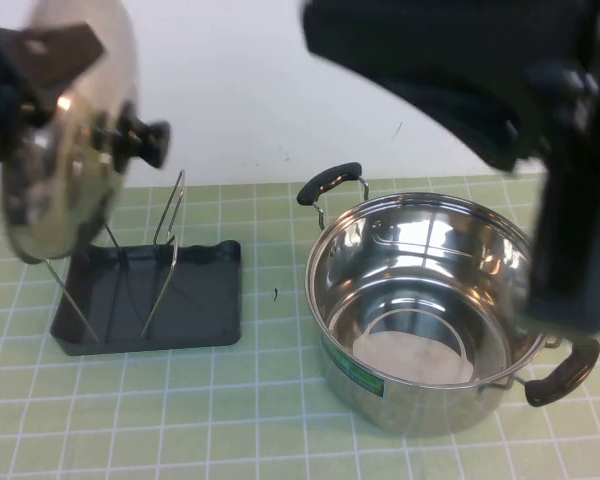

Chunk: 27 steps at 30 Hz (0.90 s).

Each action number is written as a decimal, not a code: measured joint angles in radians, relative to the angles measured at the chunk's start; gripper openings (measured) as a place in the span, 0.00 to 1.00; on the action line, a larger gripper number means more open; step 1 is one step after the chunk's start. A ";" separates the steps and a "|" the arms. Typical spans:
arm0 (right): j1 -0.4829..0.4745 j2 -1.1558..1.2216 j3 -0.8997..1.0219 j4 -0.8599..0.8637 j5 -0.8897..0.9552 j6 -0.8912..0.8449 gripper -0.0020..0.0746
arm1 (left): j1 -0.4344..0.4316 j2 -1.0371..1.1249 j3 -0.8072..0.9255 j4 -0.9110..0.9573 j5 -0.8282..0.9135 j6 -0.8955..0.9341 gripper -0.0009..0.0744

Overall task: Put pot lid on rack
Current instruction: Place the pot lid on the pot rack

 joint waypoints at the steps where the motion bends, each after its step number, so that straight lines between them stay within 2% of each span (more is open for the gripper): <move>1: 0.000 -0.015 0.024 -0.010 -0.002 0.008 0.03 | 0.000 0.049 -0.012 0.000 0.011 0.007 0.20; 9: 0.000 -0.111 0.157 -0.023 -0.071 0.043 0.03 | 0.000 0.280 -0.033 0.002 0.031 0.056 0.20; 27: 0.000 -0.150 0.201 -0.024 -0.132 0.046 0.03 | 0.000 0.429 -0.041 -0.004 0.031 0.171 0.20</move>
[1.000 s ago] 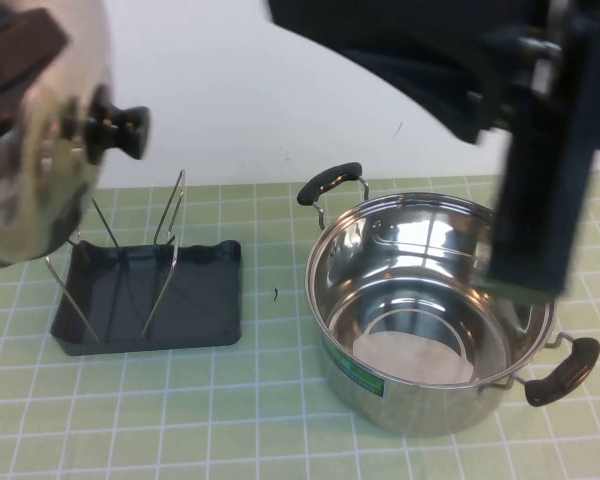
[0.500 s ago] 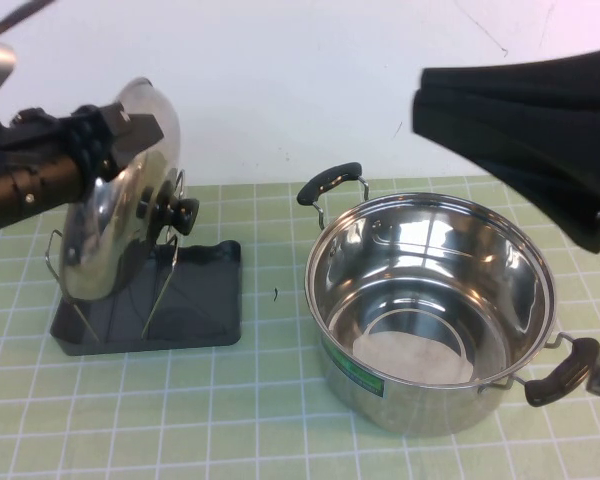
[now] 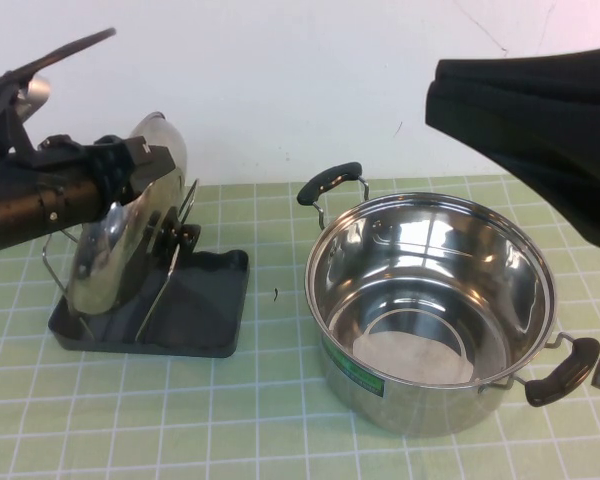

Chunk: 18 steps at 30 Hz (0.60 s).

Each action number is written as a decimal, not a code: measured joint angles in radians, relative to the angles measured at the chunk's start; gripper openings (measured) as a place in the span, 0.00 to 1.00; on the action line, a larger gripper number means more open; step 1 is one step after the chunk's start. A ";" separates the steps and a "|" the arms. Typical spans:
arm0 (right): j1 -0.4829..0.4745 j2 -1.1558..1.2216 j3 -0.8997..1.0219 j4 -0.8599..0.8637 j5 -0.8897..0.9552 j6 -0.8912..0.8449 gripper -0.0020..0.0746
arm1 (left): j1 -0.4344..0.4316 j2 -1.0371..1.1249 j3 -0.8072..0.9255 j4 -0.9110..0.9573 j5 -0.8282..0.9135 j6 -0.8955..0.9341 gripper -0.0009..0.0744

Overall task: Put pot lid on rack
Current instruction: Place the pot lid on the pot rack

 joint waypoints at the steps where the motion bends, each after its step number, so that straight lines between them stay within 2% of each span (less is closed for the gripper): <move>1: 0.000 0.000 0.000 0.000 0.000 0.000 0.03 | 0.000 0.004 -0.003 -0.005 0.000 0.005 0.20; 4: 0.000 0.000 0.000 0.000 0.000 0.000 0.03 | 0.000 0.005 -0.003 -0.009 0.009 0.045 0.21; 5: 0.000 0.000 0.000 0.000 0.000 0.001 0.03 | 0.000 0.005 -0.003 -0.009 0.011 0.057 0.24; 10: 0.000 0.000 0.000 0.002 0.000 0.001 0.03 | 0.000 0.008 -0.003 -0.009 0.011 0.082 0.56; 12: 0.000 0.000 0.000 0.002 0.000 0.001 0.03 | 0.000 0.008 -0.003 -0.009 0.015 0.106 0.63; 18: 0.000 0.000 0.000 -0.002 -0.064 -0.095 0.03 | 0.000 -0.056 -0.014 -0.003 0.006 0.191 0.64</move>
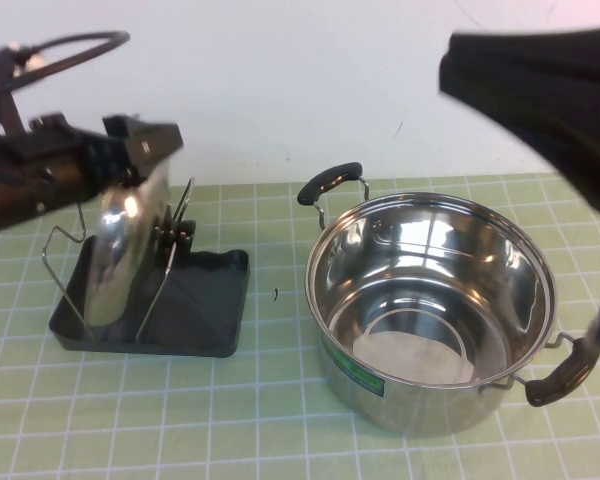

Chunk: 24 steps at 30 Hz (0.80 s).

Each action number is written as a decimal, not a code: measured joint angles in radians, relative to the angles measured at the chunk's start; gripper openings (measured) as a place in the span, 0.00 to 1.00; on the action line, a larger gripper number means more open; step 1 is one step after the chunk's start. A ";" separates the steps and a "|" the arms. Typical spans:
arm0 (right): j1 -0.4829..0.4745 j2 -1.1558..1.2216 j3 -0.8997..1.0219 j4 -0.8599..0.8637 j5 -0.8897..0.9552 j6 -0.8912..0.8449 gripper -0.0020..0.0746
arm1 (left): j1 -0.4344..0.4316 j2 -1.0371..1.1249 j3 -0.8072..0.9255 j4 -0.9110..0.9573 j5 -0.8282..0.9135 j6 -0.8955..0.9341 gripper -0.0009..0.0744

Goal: Put pot lid on rack

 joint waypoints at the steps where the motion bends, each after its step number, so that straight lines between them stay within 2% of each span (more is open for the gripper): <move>1: 0.000 0.000 0.000 0.000 -0.026 -0.017 0.03 | 0.000 -0.014 -0.010 0.001 -0.010 0.018 0.63; 5: 0.000 0.000 0.000 0.000 -0.131 -0.081 0.03 | 0.000 -0.079 -0.058 0.001 -0.051 0.109 0.61; 8: 0.000 0.000 0.000 0.004 -0.202 -0.139 0.03 | 0.000 -0.128 -0.098 -0.001 -0.101 0.175 0.55; 10: 0.000 0.000 0.000 0.006 -0.238 -0.183 0.03 | 0.000 -0.157 -0.122 -0.001 -0.163 0.208 0.47; 14: 0.000 0.000 0.000 0.017 -0.286 -0.290 0.03 | 0.000 -0.223 -0.162 0.069 -0.317 0.252 0.21; 17: 0.000 0.000 0.000 0.075 -0.300 -0.369 0.03 | 0.000 -0.266 -0.166 0.136 -0.411 0.262 0.08; 22: 0.000 0.000 0.000 0.252 -0.194 -0.462 0.03 | 0.000 -0.342 -0.166 0.171 -0.489 0.264 0.02; 24: 0.000 0.005 0.000 0.280 -0.079 -0.470 0.03 | 0.000 -0.373 -0.166 0.170 -0.487 0.264 0.02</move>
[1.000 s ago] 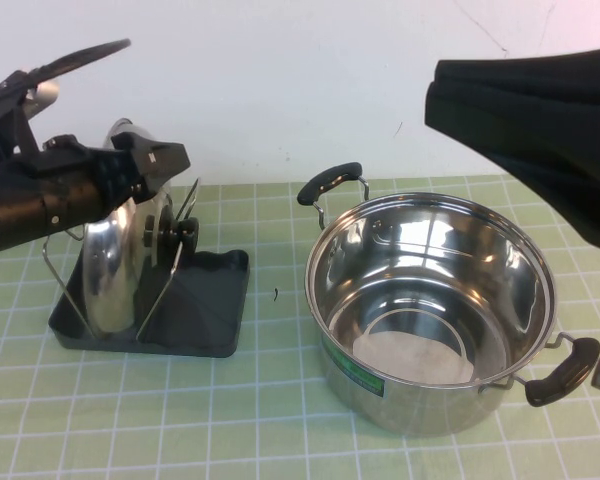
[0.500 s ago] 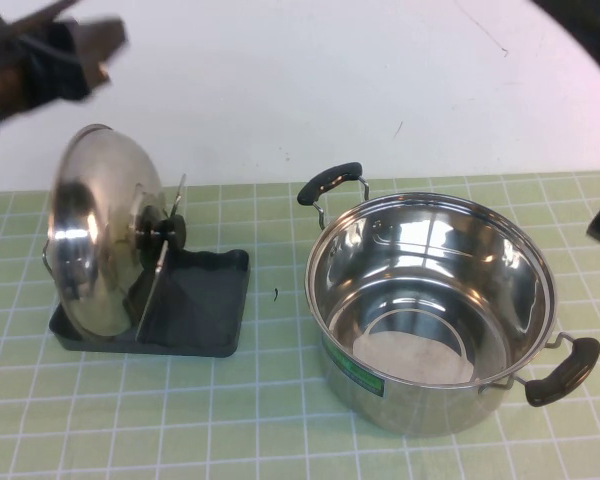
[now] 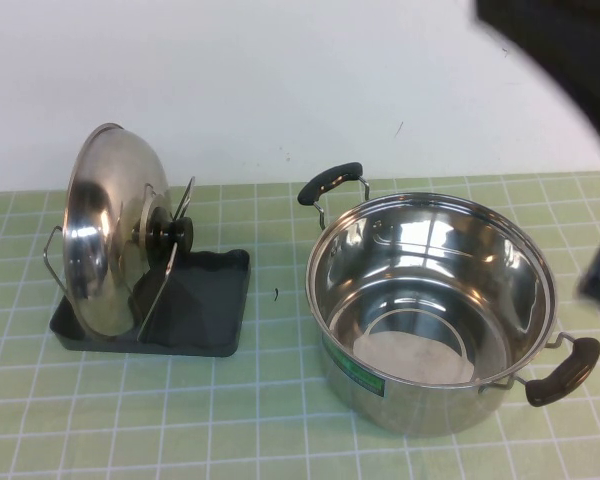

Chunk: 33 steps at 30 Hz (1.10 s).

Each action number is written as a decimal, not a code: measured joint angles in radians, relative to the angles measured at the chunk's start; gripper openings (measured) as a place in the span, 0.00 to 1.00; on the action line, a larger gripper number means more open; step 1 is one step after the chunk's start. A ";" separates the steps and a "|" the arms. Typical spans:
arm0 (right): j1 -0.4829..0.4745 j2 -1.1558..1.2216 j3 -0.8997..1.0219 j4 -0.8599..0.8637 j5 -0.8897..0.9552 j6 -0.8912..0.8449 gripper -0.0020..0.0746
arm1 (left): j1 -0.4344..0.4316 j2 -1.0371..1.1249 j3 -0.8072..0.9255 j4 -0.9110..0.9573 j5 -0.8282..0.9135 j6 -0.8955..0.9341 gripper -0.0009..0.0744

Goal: Put pot lid on rack

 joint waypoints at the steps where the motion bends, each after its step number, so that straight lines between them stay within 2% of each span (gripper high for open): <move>1: 0.000 0.002 0.000 0.002 0.047 0.003 0.03 | 0.000 -0.010 0.000 0.002 0.005 0.000 0.02; 4: 0.000 0.017 0.000 -0.080 0.221 0.088 0.03 | 0.000 -0.043 0.000 0.004 0.030 -0.009 0.01; 7: 0.000 0.027 -0.003 -0.311 0.438 0.295 0.03 | 0.000 -0.072 0.000 0.005 0.095 -0.059 0.01; 13: 0.002 0.057 -0.036 -1.007 0.837 0.947 0.02 | 0.000 -0.099 0.000 0.070 0.373 -0.210 0.01; 18: 0.002 0.057 -0.036 -1.626 1.020 1.520 0.02 | 0.000 -0.105 0.000 0.364 0.559 -0.477 0.01; 20: 0.002 0.050 -0.036 -1.786 1.053 1.676 0.02 | 0.000 -0.105 0.000 0.569 0.620 -0.651 0.01; 29: 0.002 -0.107 0.027 -2.027 1.032 1.974 0.02 | 0.000 -0.105 0.000 1.364 0.852 -1.413 0.01; 31: 0.002 -0.178 0.078 -2.082 1.009 2.038 0.02 | 0.000 -0.114 0.002 1.454 0.893 -1.492 0.01; 33: 0.002 -0.265 0.148 -2.097 0.963 2.094 0.02 | 0.000 -0.149 0.032 1.464 0.892 -1.523 0.01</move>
